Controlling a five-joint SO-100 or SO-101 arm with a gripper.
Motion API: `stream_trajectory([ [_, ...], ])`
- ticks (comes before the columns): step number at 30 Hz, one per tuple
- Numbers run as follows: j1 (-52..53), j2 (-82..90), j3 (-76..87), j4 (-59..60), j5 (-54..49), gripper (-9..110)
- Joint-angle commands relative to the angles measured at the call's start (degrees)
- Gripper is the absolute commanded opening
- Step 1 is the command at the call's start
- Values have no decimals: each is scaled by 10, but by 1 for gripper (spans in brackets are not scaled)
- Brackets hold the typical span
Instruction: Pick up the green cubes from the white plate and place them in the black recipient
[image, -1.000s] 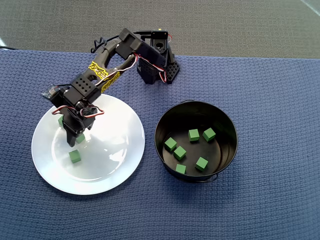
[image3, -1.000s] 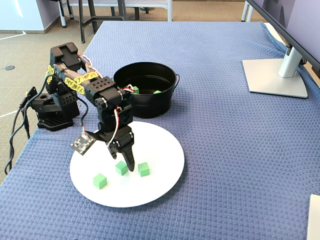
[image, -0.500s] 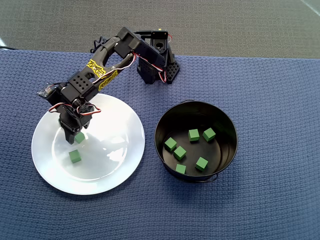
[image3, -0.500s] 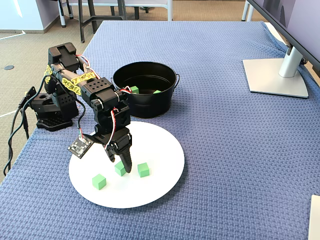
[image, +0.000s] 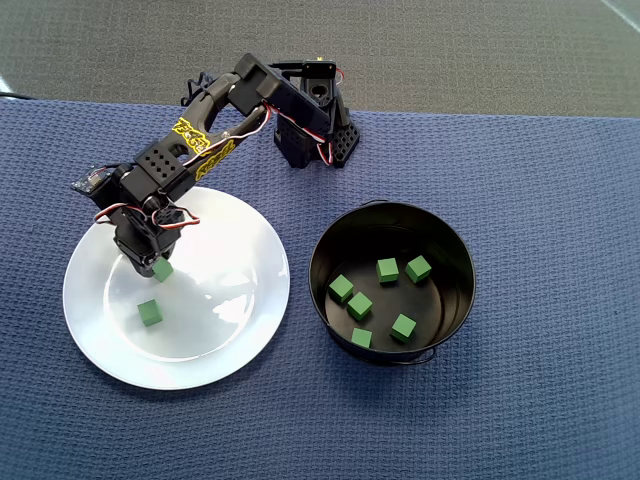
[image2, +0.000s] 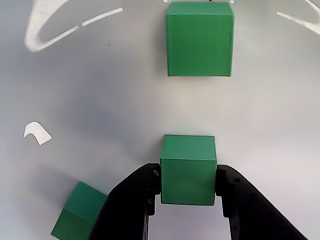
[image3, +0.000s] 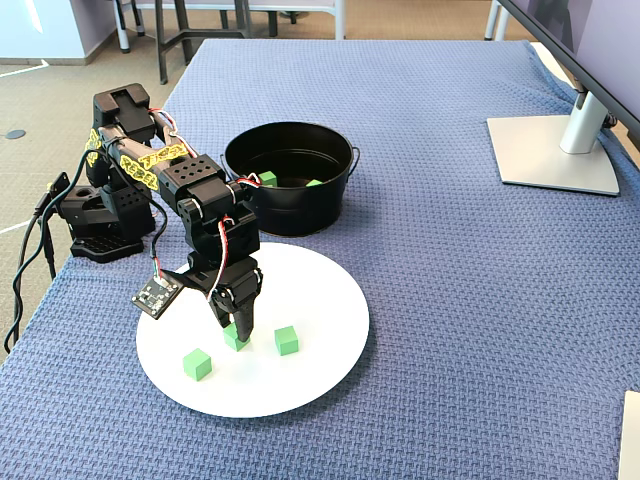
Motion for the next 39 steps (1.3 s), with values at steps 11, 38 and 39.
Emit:
stream_trajectory([
  [11,-69,363,112,80,62,0],
  [38,-621,327,156,2,212,4],
  [39,-628,331,158,4,191,24],
])
